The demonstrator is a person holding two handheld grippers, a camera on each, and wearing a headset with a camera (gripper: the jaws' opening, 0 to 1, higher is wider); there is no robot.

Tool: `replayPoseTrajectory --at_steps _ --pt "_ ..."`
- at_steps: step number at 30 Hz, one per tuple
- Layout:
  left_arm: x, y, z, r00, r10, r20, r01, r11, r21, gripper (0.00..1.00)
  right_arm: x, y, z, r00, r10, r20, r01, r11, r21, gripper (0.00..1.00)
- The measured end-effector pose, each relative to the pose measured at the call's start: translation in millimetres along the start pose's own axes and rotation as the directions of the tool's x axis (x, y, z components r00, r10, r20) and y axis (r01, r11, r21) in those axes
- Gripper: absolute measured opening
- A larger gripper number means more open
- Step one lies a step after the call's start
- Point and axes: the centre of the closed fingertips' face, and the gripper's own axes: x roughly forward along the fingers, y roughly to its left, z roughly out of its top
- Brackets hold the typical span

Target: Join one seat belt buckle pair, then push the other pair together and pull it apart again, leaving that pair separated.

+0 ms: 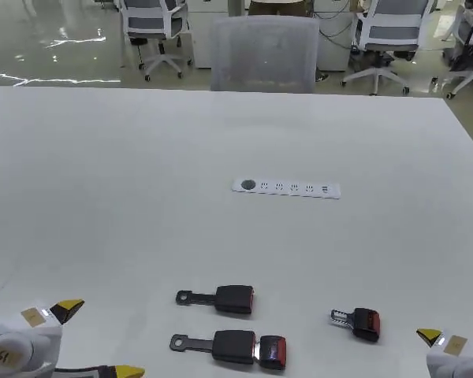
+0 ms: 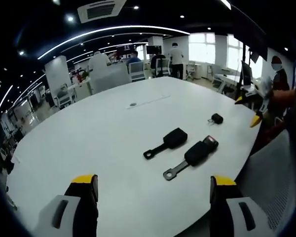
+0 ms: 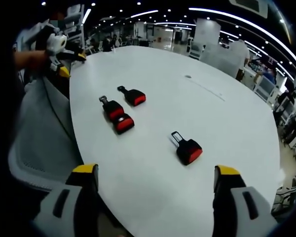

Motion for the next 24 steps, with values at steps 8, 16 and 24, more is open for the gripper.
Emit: replayPoseTrajectory --at_steps 8,16,24 --pt "0.8 0.1 -4.1 0.9999 0.010 -0.003 -0.010 1.000 -0.012 0.96 0.3 -1.3 1.4 1.0000 -0.001 0.008 0.001 1.000 0.019 0.97" --pt "-1.0 -16.5 2.5 1.0000 0.003 -0.006 -0.003 1.000 -0.016 0.96 -1.8 -0.2 -2.7 0.9998 -0.003 0.017 0.002 0.998 0.068 0.97" --pt "-2.9 -20.5 11.9 0.9999 0.003 0.012 -0.003 1.000 -0.021 0.96 -3.9 -2.5 0.2 0.9988 -0.009 0.047 0.002 0.990 0.138 0.95"
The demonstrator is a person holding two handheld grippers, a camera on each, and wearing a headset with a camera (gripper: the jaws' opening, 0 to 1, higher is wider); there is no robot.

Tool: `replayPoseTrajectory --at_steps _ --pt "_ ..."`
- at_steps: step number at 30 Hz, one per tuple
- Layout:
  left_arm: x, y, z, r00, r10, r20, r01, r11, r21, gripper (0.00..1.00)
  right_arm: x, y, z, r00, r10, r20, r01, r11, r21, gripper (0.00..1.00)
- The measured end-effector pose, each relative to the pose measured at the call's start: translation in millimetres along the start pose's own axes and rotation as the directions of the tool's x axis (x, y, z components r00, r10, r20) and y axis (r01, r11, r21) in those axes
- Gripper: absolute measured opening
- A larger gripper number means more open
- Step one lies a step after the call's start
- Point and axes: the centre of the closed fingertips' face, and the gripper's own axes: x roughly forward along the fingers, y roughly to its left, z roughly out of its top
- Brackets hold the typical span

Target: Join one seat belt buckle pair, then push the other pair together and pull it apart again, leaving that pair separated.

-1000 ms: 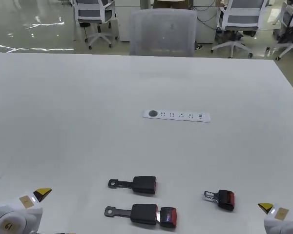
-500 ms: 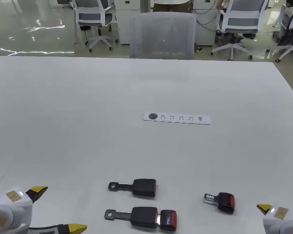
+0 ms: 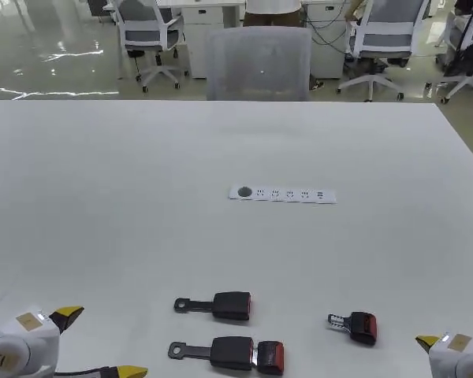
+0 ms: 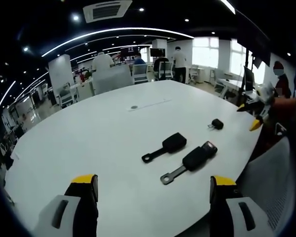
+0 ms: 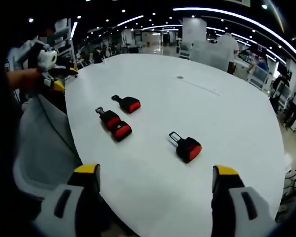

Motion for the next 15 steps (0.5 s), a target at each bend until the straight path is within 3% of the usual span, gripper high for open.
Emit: replayPoseTrajectory --at_steps 9,12,15 --pt "-3.6 -1.8 1.0 0.9997 0.004 0.023 -0.003 1.000 -0.016 0.96 -0.9 4.7 9.5 0.9999 0.007 0.010 -0.008 1.000 0.030 0.94" --pt "-2.3 -3.1 -3.2 0.9999 -0.002 0.017 0.002 1.000 -0.017 0.96 -3.6 5.0 13.4 0.9998 0.000 0.019 0.000 1.000 0.024 0.93" --pt "-0.4 -4.0 -6.4 0.9999 -0.015 0.008 0.015 1.000 -0.013 0.96 -3.1 3.6 13.0 0.9993 -0.012 0.037 0.010 0.998 0.061 0.93"
